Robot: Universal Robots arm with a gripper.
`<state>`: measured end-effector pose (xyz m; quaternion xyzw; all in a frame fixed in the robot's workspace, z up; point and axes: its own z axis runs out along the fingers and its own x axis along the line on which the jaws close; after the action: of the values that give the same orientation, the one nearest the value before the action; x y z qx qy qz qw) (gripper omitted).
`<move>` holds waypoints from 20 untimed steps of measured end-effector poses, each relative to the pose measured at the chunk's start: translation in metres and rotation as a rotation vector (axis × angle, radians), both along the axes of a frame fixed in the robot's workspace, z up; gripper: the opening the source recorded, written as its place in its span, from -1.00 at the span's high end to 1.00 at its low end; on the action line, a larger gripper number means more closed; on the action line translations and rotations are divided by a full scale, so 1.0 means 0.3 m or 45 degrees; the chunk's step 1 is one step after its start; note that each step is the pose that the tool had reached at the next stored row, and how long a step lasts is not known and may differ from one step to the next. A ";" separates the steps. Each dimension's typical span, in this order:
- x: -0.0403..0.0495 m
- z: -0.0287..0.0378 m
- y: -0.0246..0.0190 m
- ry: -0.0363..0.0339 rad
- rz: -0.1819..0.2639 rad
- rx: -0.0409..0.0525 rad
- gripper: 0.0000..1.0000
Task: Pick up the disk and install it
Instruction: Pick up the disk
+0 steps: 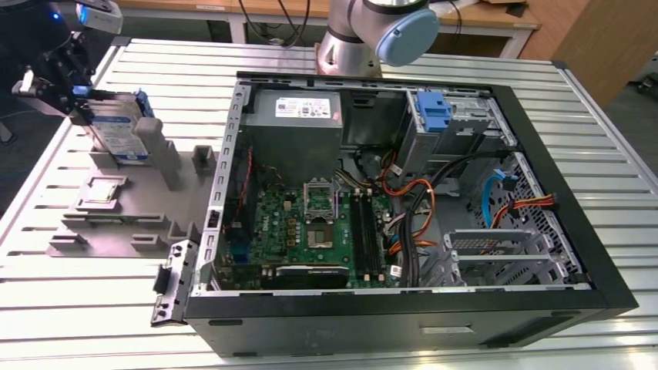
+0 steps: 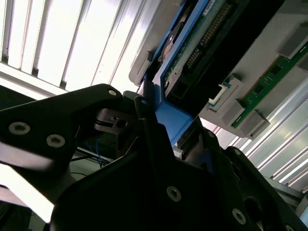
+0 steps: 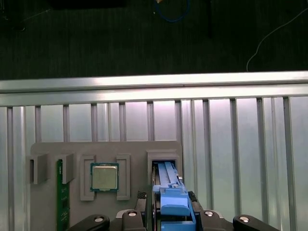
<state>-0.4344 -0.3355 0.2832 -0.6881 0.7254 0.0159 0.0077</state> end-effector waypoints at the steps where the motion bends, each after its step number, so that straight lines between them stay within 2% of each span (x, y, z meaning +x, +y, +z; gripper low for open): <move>1: 0.000 0.000 0.000 -0.0002 0.000 0.000 0.12; 9: 0.001 0.000 0.000 -0.0004 0.000 0.000 0.15; 10: 0.001 0.000 0.000 -0.0005 0.000 0.000 0.26; 20: 0.001 0.000 0.000 -0.0006 0.000 0.000 0.26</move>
<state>-0.4341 -0.3355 0.2831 -0.6882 0.7253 0.0157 0.0078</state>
